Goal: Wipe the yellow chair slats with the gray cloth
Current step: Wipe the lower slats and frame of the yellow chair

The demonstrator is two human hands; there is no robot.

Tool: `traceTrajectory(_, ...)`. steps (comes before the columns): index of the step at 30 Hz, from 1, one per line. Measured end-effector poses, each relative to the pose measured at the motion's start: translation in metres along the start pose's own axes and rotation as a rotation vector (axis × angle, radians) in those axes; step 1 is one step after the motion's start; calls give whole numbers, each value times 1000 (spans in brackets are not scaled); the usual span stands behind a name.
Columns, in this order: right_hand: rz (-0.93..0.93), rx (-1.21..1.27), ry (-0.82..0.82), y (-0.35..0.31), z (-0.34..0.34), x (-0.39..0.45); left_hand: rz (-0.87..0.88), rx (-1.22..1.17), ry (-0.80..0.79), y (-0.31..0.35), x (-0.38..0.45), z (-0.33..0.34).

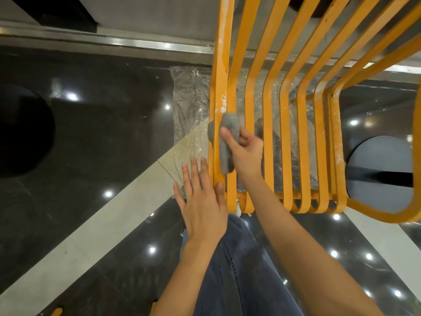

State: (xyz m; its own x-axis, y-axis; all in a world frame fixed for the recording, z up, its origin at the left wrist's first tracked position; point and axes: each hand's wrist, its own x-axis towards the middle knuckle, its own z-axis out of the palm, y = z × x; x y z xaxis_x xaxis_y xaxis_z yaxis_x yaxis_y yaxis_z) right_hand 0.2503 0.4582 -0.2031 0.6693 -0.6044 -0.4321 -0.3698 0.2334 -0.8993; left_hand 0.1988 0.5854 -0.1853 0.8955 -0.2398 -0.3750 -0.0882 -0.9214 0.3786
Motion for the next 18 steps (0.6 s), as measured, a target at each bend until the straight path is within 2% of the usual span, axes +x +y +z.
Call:
traceTrajectory(3, 92, -19, -41, 1, 0, -12, -7, 20, 2, 2, 0, 0)
traceTrajectory(7, -14, -74, 25, -18, 12, 14, -12, 40, 17, 0, -1, 3)
traceTrajectory(9, -9, -10, 36, -20, 12, 27, -18, 41, 21, 0, -2, 5)
traceTrajectory(11, 128, 107, 33, -13, 5, 24, -25, 37, 20, 1, -2, 6)
traceTrajectory(15, 644, 328, -145, 9, 0, -5, -64, 12, 29, 2, -2, 6)
traceTrajectory(18, 691, 396, -178, 3, 11, 16, -76, -17, 54, 2, -4, 4)
